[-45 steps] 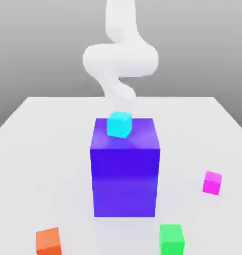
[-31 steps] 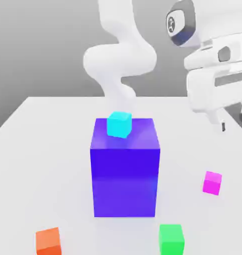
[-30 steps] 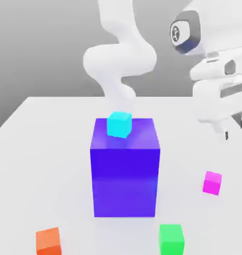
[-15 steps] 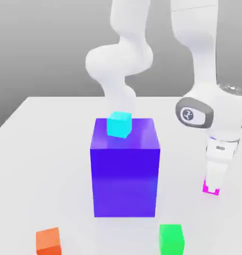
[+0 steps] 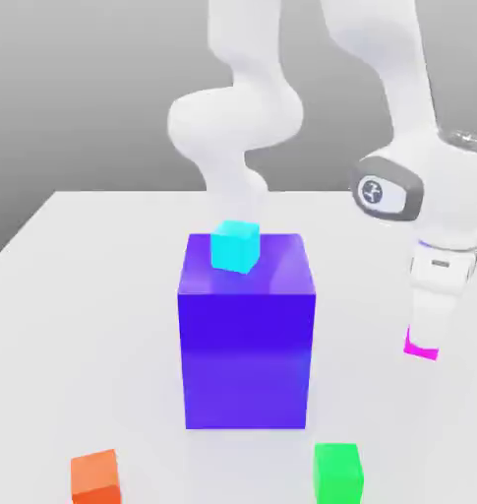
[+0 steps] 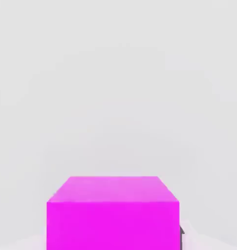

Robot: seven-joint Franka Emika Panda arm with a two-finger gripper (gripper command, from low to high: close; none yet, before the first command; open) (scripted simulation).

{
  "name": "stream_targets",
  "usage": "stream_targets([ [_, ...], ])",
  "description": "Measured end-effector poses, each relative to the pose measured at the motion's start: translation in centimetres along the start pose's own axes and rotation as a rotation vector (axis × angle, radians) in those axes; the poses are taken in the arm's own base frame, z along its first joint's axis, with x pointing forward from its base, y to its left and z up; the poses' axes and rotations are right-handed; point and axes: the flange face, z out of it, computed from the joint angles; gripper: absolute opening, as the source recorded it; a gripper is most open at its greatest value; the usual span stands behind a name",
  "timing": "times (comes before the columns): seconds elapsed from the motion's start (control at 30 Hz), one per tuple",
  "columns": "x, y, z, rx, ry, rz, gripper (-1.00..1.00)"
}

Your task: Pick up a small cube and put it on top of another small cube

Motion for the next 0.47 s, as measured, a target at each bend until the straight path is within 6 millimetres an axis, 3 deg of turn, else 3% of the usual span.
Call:
stream_targets([
  [0.1, 4.8, 6.5, -1.6, 0.001, -0.001, 0.060, -1.00],
  [0.2, 8.3, 13.9, -3.2, 0.002, 0.000, 0.113, -1.00],
  [0.27, 9.0, 15.7, -1.8, 0.002, 0.001, 0.124, -1.00],
  [0.33, 9.1, 16.2, 0.6, 0.002, 0.000, 0.127, -1.00],
  [0.37, 9.1, 16.3, 1.8, 0.002, 0.000, 0.128, 1.00],
  [0.47, 9.1, 16.3, 1.8, 0.002, 0.000, 0.128, 1.00],
])
